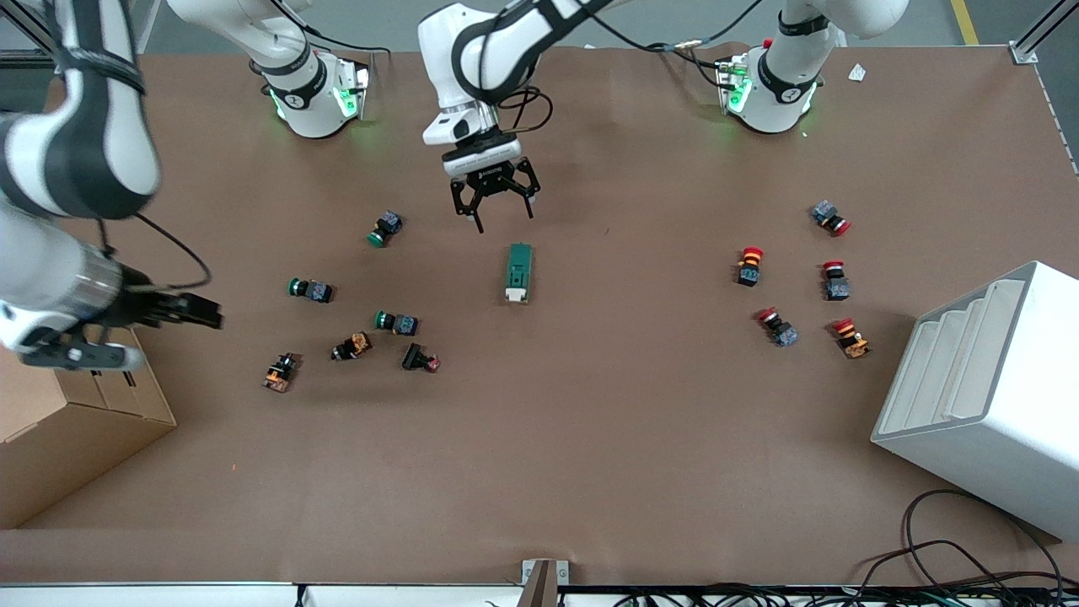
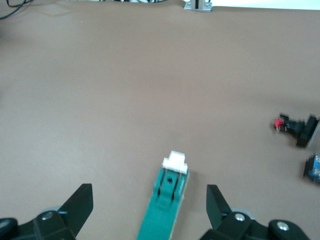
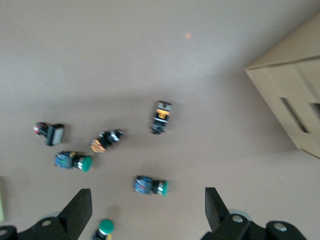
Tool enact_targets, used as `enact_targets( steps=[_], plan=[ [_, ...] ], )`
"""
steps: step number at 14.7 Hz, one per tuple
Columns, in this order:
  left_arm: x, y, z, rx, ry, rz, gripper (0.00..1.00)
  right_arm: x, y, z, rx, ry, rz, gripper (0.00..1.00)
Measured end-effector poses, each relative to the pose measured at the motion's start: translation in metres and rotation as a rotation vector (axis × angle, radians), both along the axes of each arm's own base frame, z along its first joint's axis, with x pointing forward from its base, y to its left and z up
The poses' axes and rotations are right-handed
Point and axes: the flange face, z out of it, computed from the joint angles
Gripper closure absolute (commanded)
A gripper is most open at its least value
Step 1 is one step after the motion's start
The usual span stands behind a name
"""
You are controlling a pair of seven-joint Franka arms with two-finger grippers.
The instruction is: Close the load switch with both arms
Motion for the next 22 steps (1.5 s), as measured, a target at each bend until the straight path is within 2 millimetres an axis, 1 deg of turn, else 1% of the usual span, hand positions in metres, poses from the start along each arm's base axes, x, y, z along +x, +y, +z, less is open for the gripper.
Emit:
enact_targets(
  steps=[1, 2, 4, 5, 7, 10, 11, 13, 14, 17, 20, 22],
  plan=[
    [0.028, 0.011, 0.024, -0.008, 0.027, 0.016, 0.00, -0.005, -0.008, 0.013, -0.017, 0.002, 0.004, 0.00],
    [0.056, 0.027, 0.046, -0.020, 0.054, 0.035, 0.00, -0.010, -0.011, 0.027, -0.026, 0.003, 0.005, 0.00],
    [0.103, 0.063, 0.083, -0.044, 0.127, 0.057, 0.00, -0.018, -0.011, 0.051, -0.022, 0.002, 0.011, 0.00],
    [0.121, 0.081, 0.101, -0.054, 0.153, 0.055, 0.00, -0.021, -0.011, 0.061, -0.019, -0.004, 0.012, 0.00],
    [0.148, 0.118, 0.138, -0.039, 0.208, 0.039, 0.00, -0.030, -0.014, 0.077, -0.016, -0.008, 0.008, 0.00],
    [0.179, 0.180, 0.193, -0.027, 0.302, -0.020, 0.00, -0.042, -0.021, 0.093, -0.012, -0.008, 0.006, 0.00],
    [0.189, 0.202, 0.208, -0.027, 0.328, -0.027, 0.00, -0.044, -0.023, 0.097, -0.011, -0.010, 0.012, 0.00],
    [0.209, 0.249, 0.232, -0.021, 0.396, -0.026, 0.00, -0.048, -0.025, 0.103, -0.008, -0.015, 0.020, 0.00],
    [0.220, 0.272, 0.242, -0.012, 0.426, -0.034, 0.00, -0.050, -0.026, 0.106, -0.008, -0.019, 0.022, 0.00],
    [0.245, 0.329, 0.264, -0.022, 0.491, -0.072, 0.00, -0.057, -0.030, 0.117, -0.006, -0.027, 0.024, 0.00],
    [0.262, 0.396, 0.286, -0.087, 0.543, -0.121, 0.00, -0.064, -0.033, 0.126, -0.005, -0.031, 0.025, 0.00],
    [0.267, 0.437, 0.295, -0.095, 0.575, -0.150, 0.00, -0.068, -0.032, 0.131, -0.005, -0.038, 0.032, 0.00]
  ],
)
